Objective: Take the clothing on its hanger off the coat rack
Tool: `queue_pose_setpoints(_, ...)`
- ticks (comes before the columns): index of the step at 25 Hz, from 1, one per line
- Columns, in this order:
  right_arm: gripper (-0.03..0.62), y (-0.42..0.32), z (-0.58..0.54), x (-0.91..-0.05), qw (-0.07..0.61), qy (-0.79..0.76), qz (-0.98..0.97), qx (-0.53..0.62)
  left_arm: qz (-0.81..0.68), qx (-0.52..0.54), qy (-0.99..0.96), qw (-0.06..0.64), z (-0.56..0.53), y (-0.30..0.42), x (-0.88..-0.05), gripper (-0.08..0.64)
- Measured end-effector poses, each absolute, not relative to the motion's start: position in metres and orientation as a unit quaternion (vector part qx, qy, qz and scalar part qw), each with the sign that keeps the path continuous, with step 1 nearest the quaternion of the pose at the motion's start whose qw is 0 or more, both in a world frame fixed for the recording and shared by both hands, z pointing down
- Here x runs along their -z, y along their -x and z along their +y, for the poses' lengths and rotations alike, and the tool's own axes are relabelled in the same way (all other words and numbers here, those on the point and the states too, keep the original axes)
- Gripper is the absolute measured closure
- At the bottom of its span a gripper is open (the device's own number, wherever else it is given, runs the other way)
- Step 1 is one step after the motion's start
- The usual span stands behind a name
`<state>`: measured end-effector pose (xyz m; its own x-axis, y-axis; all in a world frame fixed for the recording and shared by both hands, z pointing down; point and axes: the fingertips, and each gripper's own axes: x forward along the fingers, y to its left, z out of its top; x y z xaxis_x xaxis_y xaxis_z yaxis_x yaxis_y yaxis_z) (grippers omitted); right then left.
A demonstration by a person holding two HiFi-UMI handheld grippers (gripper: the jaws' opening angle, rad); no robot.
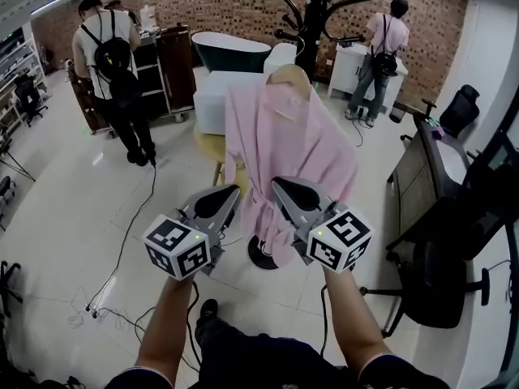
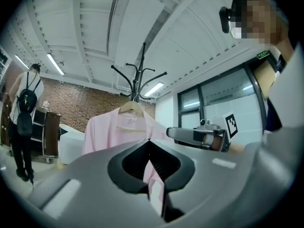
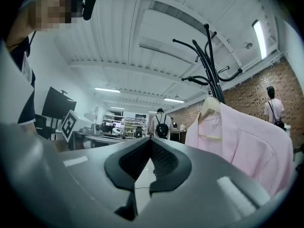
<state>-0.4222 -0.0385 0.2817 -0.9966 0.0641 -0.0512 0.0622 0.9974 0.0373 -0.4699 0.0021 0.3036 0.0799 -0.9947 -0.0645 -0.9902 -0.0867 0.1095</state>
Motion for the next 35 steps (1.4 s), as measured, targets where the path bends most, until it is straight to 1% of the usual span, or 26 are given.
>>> queue_pose_setpoints(4,0.591,0.449,-0.057,-0.284,0.019,0.011,0.999,-0.026,-0.643,0.064,-0.763,0.016,-0.027,0.502,-0.302,0.549)
queue_pose_setpoints(16,0.591,0.509,-0.094,-0.284,0.009,0.154,0.988,-0.023,-0.545,0.02,-0.839,-0.001,-0.089,0.578,-0.295,0.548)
queue_pose_setpoints(30,0.591,0.528,-0.106,-0.296,-0.015,0.261,0.965,-0.02,-0.464,-0.026,-0.885,-0.012,-0.137,0.598,-0.308,0.548)
queue_pose_setpoints(35,0.591,0.529,-0.106,-0.292,-0.014,0.277,0.96,-0.026,-0.456,-0.056,-0.887,-0.041,-0.156,0.6,-0.303,0.548)
